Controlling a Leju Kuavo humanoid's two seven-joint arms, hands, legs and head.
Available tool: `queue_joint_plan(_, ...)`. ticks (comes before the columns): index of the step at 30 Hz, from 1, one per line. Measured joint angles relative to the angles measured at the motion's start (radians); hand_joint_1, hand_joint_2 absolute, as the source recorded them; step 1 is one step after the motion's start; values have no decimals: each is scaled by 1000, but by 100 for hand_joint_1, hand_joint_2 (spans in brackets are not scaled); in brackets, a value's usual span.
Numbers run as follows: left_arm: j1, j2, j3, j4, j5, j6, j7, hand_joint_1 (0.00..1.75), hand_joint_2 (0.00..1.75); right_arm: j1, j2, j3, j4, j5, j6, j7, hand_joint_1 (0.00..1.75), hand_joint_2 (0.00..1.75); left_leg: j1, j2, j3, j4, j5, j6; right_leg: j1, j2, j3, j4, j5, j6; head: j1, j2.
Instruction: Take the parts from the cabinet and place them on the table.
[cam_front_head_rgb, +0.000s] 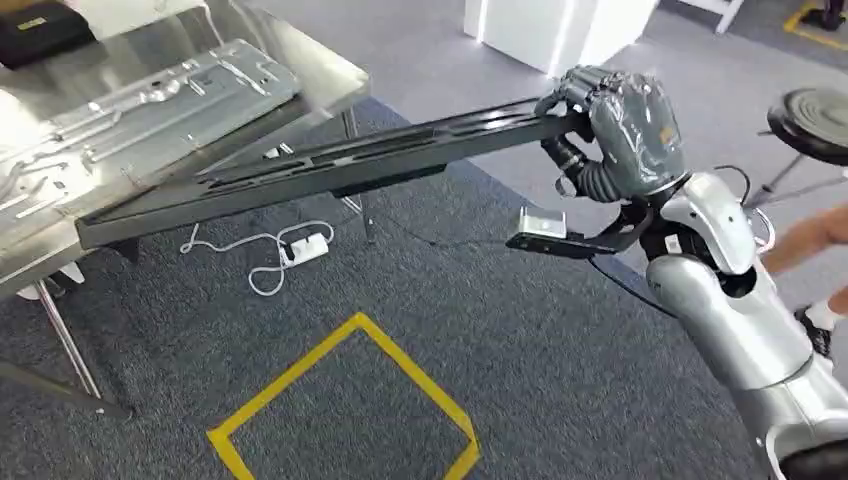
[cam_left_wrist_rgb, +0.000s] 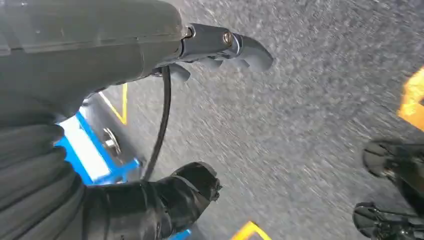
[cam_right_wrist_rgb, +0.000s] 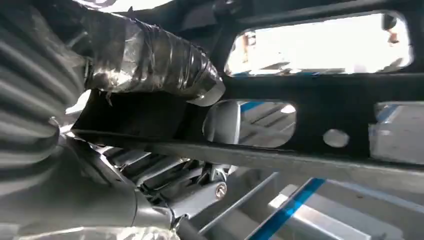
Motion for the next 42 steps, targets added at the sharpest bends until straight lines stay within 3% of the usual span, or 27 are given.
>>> queue_joint_plan(1, -1, -3, 0, 0, 0, -1, 0, 0, 175, 0, 0, 0, 1, 0, 0, 0, 175, 175, 0, -15, 4, 2, -5, 0, 2, 0, -31, 17, -11, 0, 1, 0)
queue_joint_plan(2, -1, -6, 0, 0, -1, -1, 0, 0, 175, 1, 0, 0, 3, 0, 0, 1, 175, 175, 0, -32, 12, 4, -13, -2, 2, 0, -43, -2, 7, 1, 0, 0)
queue_joint_plan(4, 1, -10, 1, 0, -4, -1, 0, 0, 175, 0, 0, 0, 3, 0, 0, 1, 175, 175, 4, -61, 34, 12, -33, -8, 0, 7, -18, -121, 101, 3, 0, 0)
queue_joint_plan(6, 9, -10, 2, 1, -10, -1, 0, 0, 175, 0, 0, 0, 6, 0, 0, 1, 175, 175, 8, -83, 42, 23, -58, -23, -7, 63, 4, -238, 219, 9, 3, 0)
queue_joint_plan(7, 2, -8, 3, 0, -11, 0, 0, 0, 175, -4, 0, 0, 9, 0, 0, 1, 175, 175, 9, -97, 34, 32, -65, -29, 0, 73, -3, -250, 196, 0, -1, 0)
queue_joint_plan(10, 3, -8, 3, 0, -14, 0, -1, 0, 175, -8, 0, 0, 8, 0, 0, 2, 175, 175, 17, -111, 22, 32, -61, -37, 6, 39, 6, -252, 200, -20, -2, 0)
queue_joint_plan(11, 3, -6, 3, 0, -15, 0, -1, 0, 175, -8, 0, -1, 8, 0, 0, 2, 175, 175, 16, -96, 12, 53, -57, -40, 1, 28, 21, -263, 195, -27, -1, 0)
queue_joint_plan(12, 2, -9, 3, 0, -16, 0, -1, 0, 175, -6, 0, -1, 8, 0, 0, 0, 175, 175, 11, -29, -19, 112, -36, -50, 3, 16, 37, -270, 191, -31, -4, 0)
queue_joint_plan(13, 0, -7, 3, 0, -16, 0, -1, 0, 175, -6, 0, -1, 8, 0, 0, 0, 175, 175, 12, 10, -65, 185, -34, -56, 5, 4, 51, -278, 185, -37, -4, 0)
queue_joint_plan(15, -5, -7, 3, 0, -18, 0, -2, 0, 175, -5, 0, -1, 10, 2, 0, 1, 175, 175, 15, 28, -154, 305, -98, -64, 7, -24, 77, -285, 167, -37, -4, 0)
queue_joint_plan(17, -3, -7, 3, 0, -21, 0, -2, 0, 175, -5, 0, -1, 11, 2, 0, 1, 175, 175, 18, 28, -200, 328, -139, -66, 8, -49, 104, -285, 145, -38, -4, 0)
queue_joint_plan(18, -2, -7, 3, 0, -22, 0, -2, 0, 175, -5, 0, -1, 11, 2, 0, 1, 175, 175, 18, 28, -197, 294, -123, -63, 9, -60, 118, -285, 134, -37, -4, 0)
queue_joint_plan(20, 1, -7, 3, 0, -32, 0, -2, 0, 175, -6, 0, -1, 11, 3, 1, 1, 175, 175, 15, 44, -149, 135, -15, -46, 15, -85, 151, -286, 110, -36, -4, 0)
queue_joint_plan(21, 2, -3, 3, 0, -37, 0, -3, 0, 175, -7, 2, -1, 12, 4, 2, 2, 175, 175, 3, 97, -124, 50, 66, -25, 15, -96, 156, -289, 98, -35, -4, 0)
queue_joint_plan(22, 0, 0, 3, 0, -46, 0, -6, 0, 175, -7, 6, 2, 15, 6, 4, 2, 175, 175, -5, 111, -128, 46, 65, -24, 21, -105, 174, -286, 88, -30, -1, 0)
queue_joint_plan(24, -3, 3, 3, 0, -65, -2, -9, 0, 175, -13, 14, 3, 19, 10, 11, 3, 175, 175, -9, 94, -112, 37, 55, -21, 21, -124, 194, -295, 74, -16, -1, 0)
queue_joint_plan(26, -6, 8, 3, 0, -88, -2, -10, 0, 175, -30, 32, 7, 24, 21, 23, 6, 175, 175, -3, 64, -82, 26, 49, -11, 17, -122, 200, -256, 92, 0, 0, 0)
queue_joint_plan(28, -17, 14, 3, 0, -109, -3, -12, 0, 175, -58, 47, 17, 34, 27, 32, 16, 175, 175, 2, 41, -60, 17, 44, -3, 8, -32, 133, -142, 90, 0, 1, 0)
queue_joint_plan(29, -26, 16, 3, 0, -116, -2, -12, 0, 175, -63, 53, 21, 37, 27, 34, 18, 175, 175, 4, 31, -54, 17, 39, 1, 7, -12, 87, -77, 73, 2, 1, 0)
queue_joint_plan(31, -39, 17, 3, -1, -117, -4, -12, 0, 175, -65, 63, 31, 45, 31, 38, 21, 175, 175, 4, -4, -40, 17, 25, 0, 6, -4, 3, 13, -10, 9, 1, 0)
queue_joint_plan(33, -43, 17, 3, -1, -118, -5, -12, 0, 175, -67, 69, 41, 53, 35, 39, 21, 175, 175, 4, -39, -15, 20, 6, -3, 6, -3, -30, -5, -43, 9, 1, 0)
queue_joint_plan(34, -42, 17, 3, 0, -119, -5, -12, 0, 175, -67, 71, 45, 57, 35, 39, 21, 175, 175, 4, -56, 2, 20, -6, -6, 5, 0, -26, -56, -19, 9, 1, 0)
queue_joint_plan(35, -41, 17, 3, 0, -119, -5, -12, 0, 175, -68, 73, 47, 59, 35, 39, 20, 175, 175, 4, -70, 18, 21, -18, -8, 5, 10, -17, -123, 38, 8, 2, 0)
queue_joint_plan(37, -37, 16, 3, 0, -127, -5, -12, 0, 175, -70, 74, 53, 71, 34, 40, 20, 175, 175, 6, -95, 31, 35, -40, -17, 2, 86, -25, -262, 252, 4, 2, 0)
queue_joint_plan(38, -37, 16, 3, -1, -130, -4, -12, 0, 175, -78, 76, 58, 73, 34, 40, 20, 175, 175, 9, -113, 17, 27, -44, -23, 6, 69, -13, -258, 232, -9, 1, 0)
queue_joint_plan(41, -37, 19, 2, -2, -151, 0, -13, 0, 175, -91, 94, 63, 78, 37, 43, 24, 175, 175, 10, -124, 14, 45, -28, -40, 6, 32, 9, -280, 228, -34, 2, 0)
queue_joint_plan(42, -39, 17, 2, -1, -159, 1, -13, 0, 175, -98, 100, 67, 79, 38, 43, 24, 175, 175, 8, -85, -6, 84, -14, -43, 6, 21, 28, -290, 223, -38, 1, 0)
